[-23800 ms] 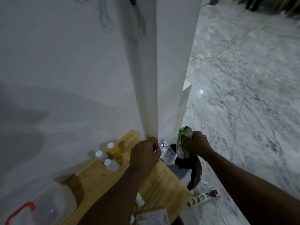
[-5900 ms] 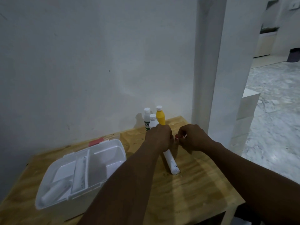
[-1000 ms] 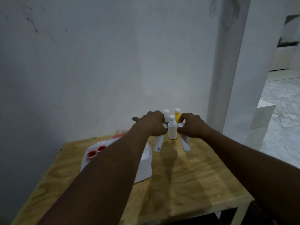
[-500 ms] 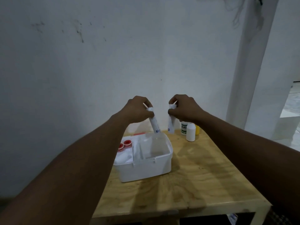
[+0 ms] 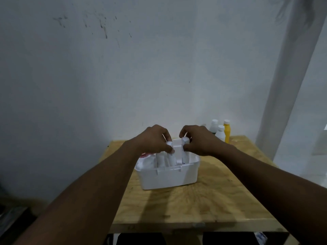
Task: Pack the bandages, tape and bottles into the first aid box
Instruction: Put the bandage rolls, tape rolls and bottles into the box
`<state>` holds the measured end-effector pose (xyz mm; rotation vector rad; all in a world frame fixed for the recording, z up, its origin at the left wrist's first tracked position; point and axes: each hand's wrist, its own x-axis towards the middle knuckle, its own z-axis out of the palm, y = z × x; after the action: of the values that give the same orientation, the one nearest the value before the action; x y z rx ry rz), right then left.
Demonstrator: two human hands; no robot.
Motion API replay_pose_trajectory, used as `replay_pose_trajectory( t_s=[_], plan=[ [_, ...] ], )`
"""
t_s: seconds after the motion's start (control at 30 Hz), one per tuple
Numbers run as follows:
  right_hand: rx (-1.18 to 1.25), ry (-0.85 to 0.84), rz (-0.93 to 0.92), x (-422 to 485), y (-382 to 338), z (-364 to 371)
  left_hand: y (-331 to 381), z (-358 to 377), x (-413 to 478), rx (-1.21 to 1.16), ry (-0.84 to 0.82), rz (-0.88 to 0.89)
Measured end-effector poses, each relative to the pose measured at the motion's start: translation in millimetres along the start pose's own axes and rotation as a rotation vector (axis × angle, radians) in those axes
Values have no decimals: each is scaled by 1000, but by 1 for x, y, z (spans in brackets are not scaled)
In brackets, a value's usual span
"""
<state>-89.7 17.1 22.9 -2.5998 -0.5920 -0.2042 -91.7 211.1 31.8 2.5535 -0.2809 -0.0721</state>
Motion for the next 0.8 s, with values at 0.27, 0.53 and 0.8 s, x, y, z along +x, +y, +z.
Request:
replay_pose_trajectory(
  t_s=[0.27,0.53,0.8],
  plan=[
    [-39,-142,-14,-11,1,12,1,10,-5,99,-89,30],
    [60,-241,11,-12,7,6,4,14,1,110,-214,46],
    [247,-296,60,-15,11,2,6,10,4,75,-288,-12]
  ],
)
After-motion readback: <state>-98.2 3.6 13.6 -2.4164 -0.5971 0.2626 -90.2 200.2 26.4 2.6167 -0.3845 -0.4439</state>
